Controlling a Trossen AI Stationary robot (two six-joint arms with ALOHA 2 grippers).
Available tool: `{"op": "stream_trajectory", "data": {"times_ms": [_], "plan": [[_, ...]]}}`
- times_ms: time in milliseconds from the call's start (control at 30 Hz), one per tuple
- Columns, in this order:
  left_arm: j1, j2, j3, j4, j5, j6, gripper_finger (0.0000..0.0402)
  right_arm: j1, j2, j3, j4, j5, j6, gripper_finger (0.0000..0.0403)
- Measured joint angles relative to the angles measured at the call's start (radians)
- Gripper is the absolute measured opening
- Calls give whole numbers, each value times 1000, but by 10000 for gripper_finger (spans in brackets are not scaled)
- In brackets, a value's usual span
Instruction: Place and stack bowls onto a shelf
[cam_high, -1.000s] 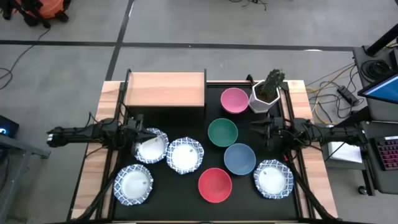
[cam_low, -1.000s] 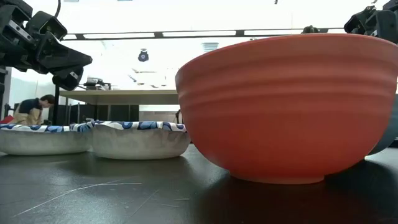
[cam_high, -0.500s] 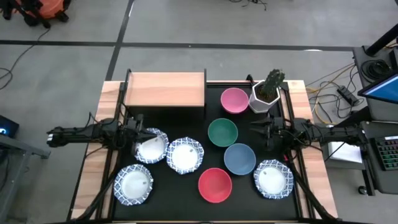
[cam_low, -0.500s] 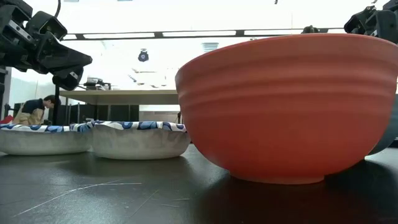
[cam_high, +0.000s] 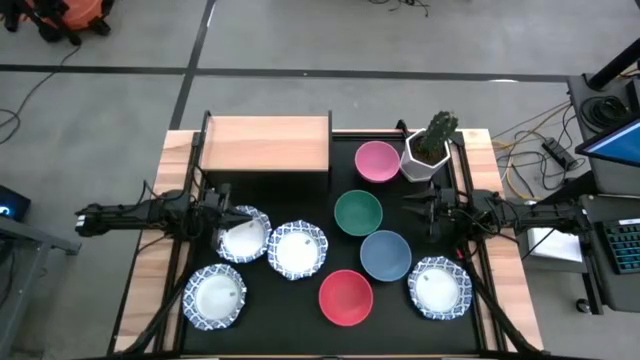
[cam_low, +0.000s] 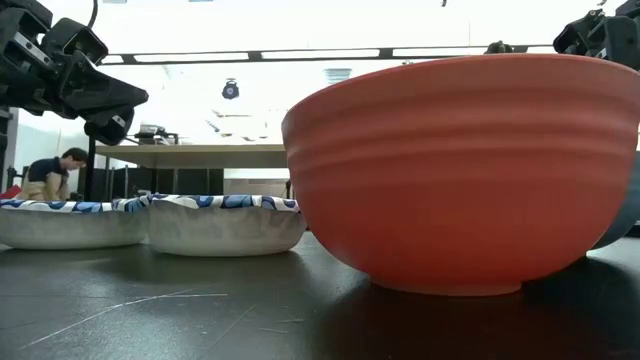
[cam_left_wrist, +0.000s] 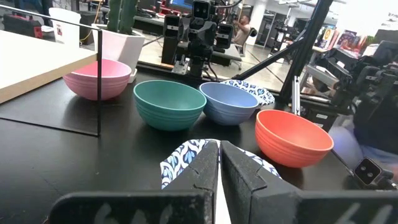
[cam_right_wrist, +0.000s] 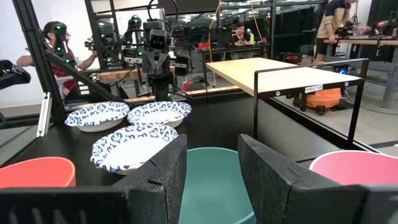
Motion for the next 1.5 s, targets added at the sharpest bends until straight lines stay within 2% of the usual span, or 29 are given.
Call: {"op": "stream_trajectory", "data": {"times_ms": [1033,1167,1267,1500], "plan": [[0,0,0,0,0,0,0,0,0,0,18,0,11,134],[0,0,0,6,-3,0,0,0,10,0,145,16,50,134],[0,6,-3,98,-38,-23,0,0,26,1,247,16,38,134],[-5,33,-2,319,138,-50,0,0,136,108,249,22,20,134]]}}
